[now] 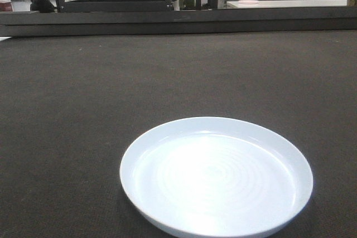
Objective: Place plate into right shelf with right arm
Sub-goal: 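Move the right gripper down toward the rim of the white plate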
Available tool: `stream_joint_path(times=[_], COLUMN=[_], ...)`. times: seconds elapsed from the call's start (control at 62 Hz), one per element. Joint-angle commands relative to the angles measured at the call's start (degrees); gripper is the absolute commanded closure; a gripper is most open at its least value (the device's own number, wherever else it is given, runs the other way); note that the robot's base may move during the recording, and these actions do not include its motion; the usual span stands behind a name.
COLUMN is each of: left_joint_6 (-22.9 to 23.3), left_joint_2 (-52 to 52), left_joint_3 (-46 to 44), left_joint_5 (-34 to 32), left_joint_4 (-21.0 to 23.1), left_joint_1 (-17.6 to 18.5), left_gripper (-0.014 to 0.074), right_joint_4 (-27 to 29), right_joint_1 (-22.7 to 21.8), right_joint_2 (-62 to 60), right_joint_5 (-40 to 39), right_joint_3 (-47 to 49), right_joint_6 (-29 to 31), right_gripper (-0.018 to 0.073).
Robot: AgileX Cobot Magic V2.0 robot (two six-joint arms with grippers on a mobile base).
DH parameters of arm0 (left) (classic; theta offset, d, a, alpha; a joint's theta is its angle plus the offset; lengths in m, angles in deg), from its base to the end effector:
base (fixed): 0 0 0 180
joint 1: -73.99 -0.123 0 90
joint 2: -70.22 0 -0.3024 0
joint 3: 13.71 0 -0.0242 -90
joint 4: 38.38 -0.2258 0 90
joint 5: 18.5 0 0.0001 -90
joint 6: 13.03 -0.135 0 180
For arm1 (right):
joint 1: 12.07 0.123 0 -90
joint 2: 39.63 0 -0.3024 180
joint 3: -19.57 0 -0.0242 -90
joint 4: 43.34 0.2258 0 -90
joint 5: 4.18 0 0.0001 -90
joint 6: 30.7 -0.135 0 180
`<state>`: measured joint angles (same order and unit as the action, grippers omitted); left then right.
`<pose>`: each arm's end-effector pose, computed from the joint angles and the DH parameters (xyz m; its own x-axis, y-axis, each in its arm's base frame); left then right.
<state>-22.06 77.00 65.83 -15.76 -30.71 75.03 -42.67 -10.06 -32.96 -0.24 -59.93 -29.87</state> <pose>0.0585 -0.0019 0.1995 0.0174 0.0236 -0.9996 0.0241 0.9994 0.0240 0.0583 0.0022 0.1970 -0.0018 -0.0029 -1.0000 -0.0359 0.9994 -0.0028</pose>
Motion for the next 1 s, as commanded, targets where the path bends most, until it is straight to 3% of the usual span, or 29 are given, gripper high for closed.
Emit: stream_joint_path(times=[0.0,0.323,0.5,0.581,0.758,0.984], left_joint_6=[0.40,0.40,0.40,0.40,0.40,0.40], left_joint_2=[-0.59,-0.59,-0.59,-0.59,-0.59,-0.59], left_joint_3=[0.59,0.59,0.59,0.59,0.59,0.59], left_joint_5=[-5.16,-5.16,-5.16,-5.16,-5.16,-5.16], left_joint_4=[0.47,0.47,0.47,0.47,0.47,0.47], left_joint_1=[0.11,0.11,0.11,0.11,0.11,0.11], left_gripper=[0.0725,0.0725,0.0725,0.0725,0.0725,0.0725], right_joint_4=[-0.68,-0.68,3.73,4.01,4.13,6.92], right_joint_1=[-0.12,-0.12,0.00,0.09,0.09,0.09], right_joint_2=[0.50,0.50,0.50,0.64,5.60,22.28], right_joint_5=[-4.74,-5.14,-17.14,-17.51,-0.78,27.70], right_joint_3=[1.04,1.04,1.12,3.60,16.34,33.37], right_joint_6=[0.00,0.51,-0.20,-0.20,-0.20,-0.11], right_gripper=[0.0506,0.0506,0.0506,0.0506,0.0506,0.0506])
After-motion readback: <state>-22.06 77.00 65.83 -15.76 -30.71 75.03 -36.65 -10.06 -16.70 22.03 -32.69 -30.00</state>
